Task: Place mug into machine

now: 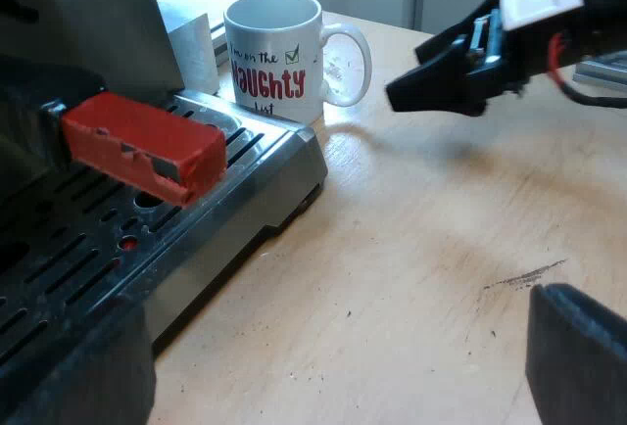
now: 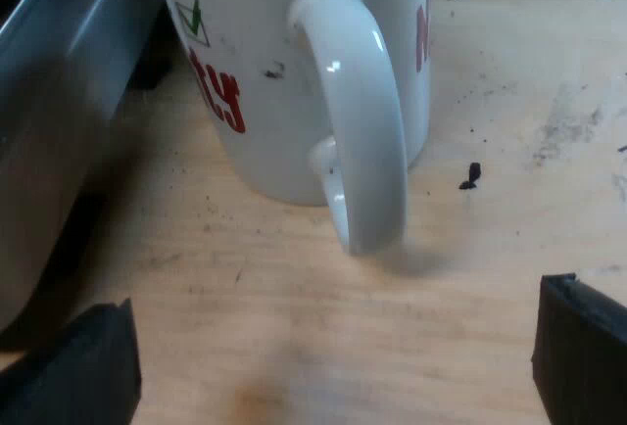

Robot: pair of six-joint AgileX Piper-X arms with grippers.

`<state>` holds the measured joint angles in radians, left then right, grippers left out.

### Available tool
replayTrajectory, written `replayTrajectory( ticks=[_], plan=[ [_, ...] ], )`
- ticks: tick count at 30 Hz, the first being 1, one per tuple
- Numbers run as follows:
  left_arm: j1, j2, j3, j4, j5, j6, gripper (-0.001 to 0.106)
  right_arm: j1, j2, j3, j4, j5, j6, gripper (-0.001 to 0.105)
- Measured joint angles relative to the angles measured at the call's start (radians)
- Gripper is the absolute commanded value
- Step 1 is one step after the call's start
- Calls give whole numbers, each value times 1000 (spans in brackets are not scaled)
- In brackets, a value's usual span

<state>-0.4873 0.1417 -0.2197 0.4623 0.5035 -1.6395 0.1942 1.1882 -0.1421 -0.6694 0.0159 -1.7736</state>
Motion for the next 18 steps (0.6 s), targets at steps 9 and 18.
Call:
replayTrajectory(
  ticks=[9, 18],
  plan=[
    [0, 0, 0, 0, 0, 0, 78, 0, 216, -159, -50, 0, 0, 82],
    [0, 0, 0, 0, 0, 0, 78, 0, 305, -216, -71, -4, -10, 33]
  ],
)
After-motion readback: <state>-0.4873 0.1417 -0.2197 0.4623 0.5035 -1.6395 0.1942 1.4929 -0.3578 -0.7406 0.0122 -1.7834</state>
